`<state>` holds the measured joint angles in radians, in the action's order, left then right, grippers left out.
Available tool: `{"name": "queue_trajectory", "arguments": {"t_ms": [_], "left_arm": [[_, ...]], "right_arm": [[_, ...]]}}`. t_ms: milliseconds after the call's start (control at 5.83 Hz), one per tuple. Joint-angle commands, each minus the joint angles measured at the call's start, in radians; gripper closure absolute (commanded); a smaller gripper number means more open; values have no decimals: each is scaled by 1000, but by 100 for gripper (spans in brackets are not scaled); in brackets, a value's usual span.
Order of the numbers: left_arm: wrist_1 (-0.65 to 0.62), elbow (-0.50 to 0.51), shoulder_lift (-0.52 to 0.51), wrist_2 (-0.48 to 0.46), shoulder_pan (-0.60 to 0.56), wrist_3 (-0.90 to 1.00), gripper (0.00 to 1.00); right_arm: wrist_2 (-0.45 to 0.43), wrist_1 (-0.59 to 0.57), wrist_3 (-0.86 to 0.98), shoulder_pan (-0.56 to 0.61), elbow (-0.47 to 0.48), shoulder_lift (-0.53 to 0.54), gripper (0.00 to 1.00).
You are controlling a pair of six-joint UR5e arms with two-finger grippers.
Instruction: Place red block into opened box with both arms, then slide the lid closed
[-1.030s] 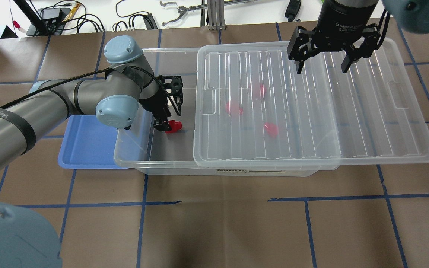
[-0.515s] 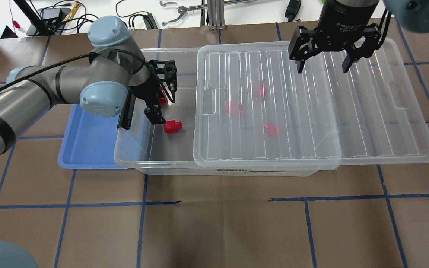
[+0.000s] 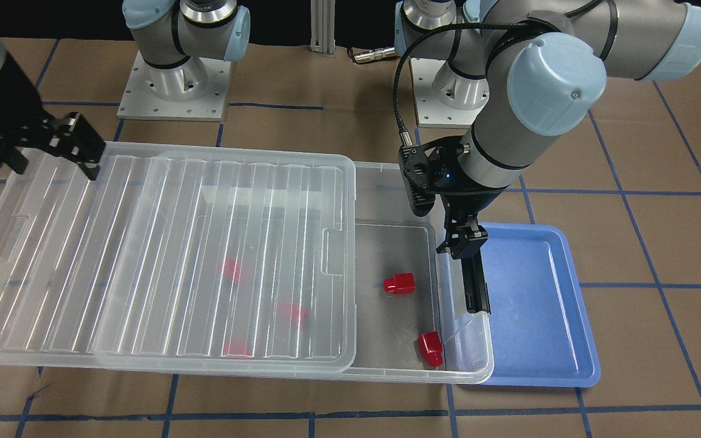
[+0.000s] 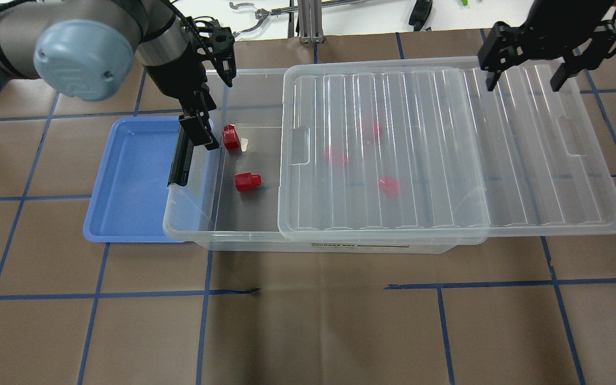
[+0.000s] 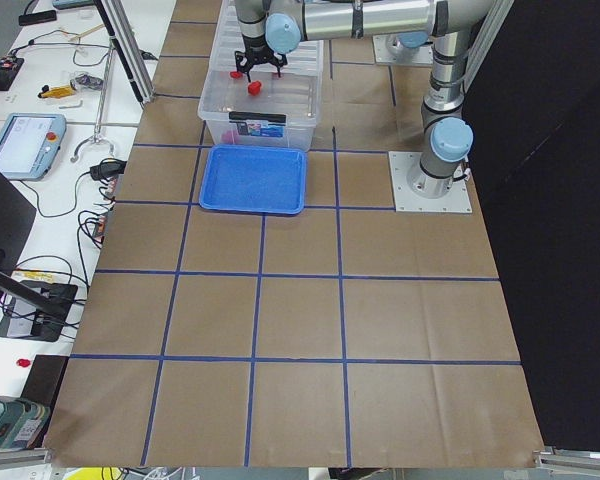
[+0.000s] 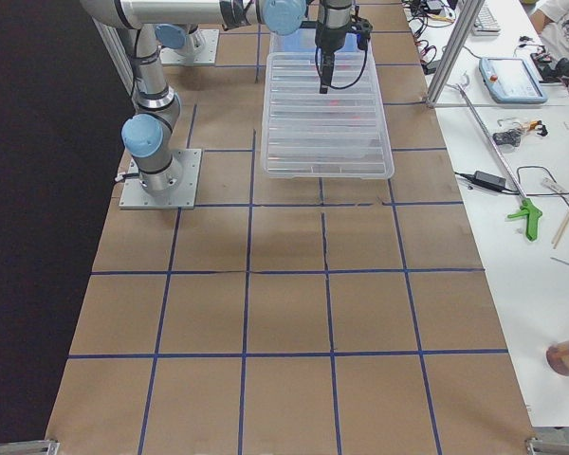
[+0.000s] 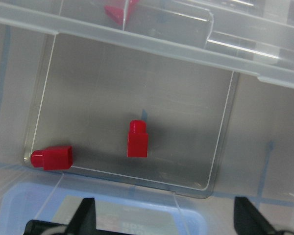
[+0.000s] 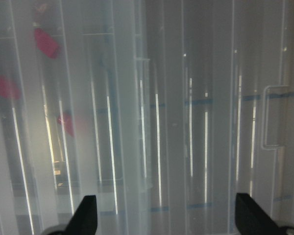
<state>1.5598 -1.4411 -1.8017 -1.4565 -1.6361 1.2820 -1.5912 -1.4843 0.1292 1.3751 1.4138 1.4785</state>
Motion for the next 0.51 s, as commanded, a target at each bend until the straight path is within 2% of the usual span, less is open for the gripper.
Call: {"name": "queue_trajectory", "arguments": {"t_ms": [0,172,343], "left_arm": [[92,53,34,-25,-1,-136,2],[94,33,86,-173,1,-273,2],[77,-8,134,-180,28,-537,2]], "right_arm": [[-3,-13,160,-176,1,-38,0],[-15,-14,197,-256,1,-85,0],[-15,-19,249,-316,1,-121,0]]}}
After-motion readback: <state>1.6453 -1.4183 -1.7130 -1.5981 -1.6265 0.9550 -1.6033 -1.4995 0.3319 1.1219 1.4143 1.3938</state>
